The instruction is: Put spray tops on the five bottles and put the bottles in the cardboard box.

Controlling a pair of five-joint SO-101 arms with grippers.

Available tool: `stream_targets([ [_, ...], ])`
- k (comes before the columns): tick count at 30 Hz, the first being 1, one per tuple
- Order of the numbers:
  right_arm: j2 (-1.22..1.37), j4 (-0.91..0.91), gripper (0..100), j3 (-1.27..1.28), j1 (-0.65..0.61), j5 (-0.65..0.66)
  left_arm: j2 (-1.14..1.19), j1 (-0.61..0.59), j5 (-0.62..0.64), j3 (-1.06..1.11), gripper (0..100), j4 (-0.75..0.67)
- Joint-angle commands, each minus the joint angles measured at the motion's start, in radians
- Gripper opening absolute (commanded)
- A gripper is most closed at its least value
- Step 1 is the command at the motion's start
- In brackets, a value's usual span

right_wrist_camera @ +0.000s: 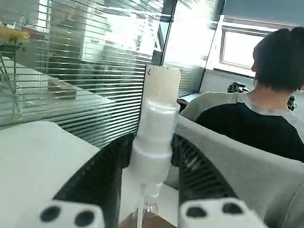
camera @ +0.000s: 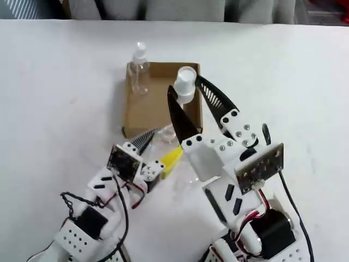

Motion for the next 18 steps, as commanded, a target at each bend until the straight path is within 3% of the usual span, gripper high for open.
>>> stream_targets([
  [1, 0.008, 0.005, 2.0, -0.038, 0.005, 0.011, -0.025, 0.007, 0.008, -0.009, 2, -0.008],
  [18, 0.001, 0.012, 2.0, 0.078, 0.004, 0.006, -0.025, 0.007, 0.008, -0.009, 2, -0.008],
])
